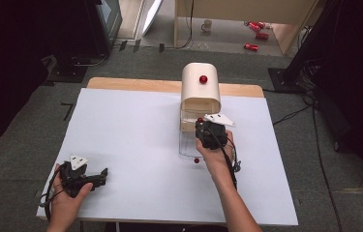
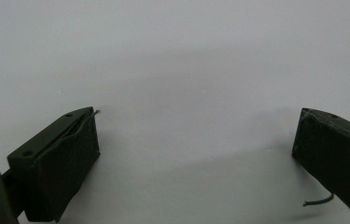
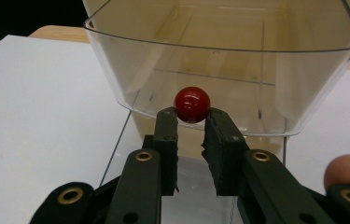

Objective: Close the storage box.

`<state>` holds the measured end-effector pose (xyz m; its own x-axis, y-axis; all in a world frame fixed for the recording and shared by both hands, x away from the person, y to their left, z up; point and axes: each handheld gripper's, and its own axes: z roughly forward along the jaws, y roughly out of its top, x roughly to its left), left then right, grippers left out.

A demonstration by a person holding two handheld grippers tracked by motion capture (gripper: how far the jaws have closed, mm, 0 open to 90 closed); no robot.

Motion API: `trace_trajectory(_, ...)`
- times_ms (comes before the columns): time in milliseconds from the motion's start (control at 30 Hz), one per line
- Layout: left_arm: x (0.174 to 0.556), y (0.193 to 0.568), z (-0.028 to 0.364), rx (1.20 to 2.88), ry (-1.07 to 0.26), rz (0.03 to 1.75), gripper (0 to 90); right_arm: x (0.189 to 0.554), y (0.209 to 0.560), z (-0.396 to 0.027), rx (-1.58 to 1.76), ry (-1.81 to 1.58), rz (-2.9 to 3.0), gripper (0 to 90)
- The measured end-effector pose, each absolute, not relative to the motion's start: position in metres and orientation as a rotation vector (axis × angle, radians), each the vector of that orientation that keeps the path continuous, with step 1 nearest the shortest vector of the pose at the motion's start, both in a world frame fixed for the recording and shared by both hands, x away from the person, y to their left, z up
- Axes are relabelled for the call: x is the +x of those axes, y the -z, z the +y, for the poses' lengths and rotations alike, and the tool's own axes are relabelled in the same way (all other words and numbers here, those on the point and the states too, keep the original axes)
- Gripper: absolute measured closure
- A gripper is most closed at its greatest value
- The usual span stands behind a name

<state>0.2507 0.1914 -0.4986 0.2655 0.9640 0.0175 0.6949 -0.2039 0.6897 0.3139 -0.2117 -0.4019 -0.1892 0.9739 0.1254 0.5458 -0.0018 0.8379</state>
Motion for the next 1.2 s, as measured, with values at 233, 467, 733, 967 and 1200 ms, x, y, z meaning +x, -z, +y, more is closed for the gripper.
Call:
trace_trajectory(233,0.251,0.499,0.192,1.976,-0.618,1.493,0.4,0.319,0.401,-0.212,1.577,-1.1,1.769,76.5)
trace_trajectory(467,0.251,0.499,0.192,1.976,-0.618,1.493,0.4,0.322,0.4,-0.212,1.574,-1.104,1.766,75.9)
trace_trajectory(733,0.251,0.499,0.192,1.977,-0.618,1.493,0.4,0.322,0.4,-0.214,1.561,-1.107,1.764,73.3)
trace_trajectory(967,0.251,0.499,0.191,1.975,-0.618,1.494,0.4,0.313,0.4,-0.217,1.573,-1.179,1.768,32.7)
trace_trajectory(1200,0.251,0.499,0.191,1.974,-0.618,1.494,0.4,0.297,0.405,-0.217,1.541,-1.193,1.851,3.0)
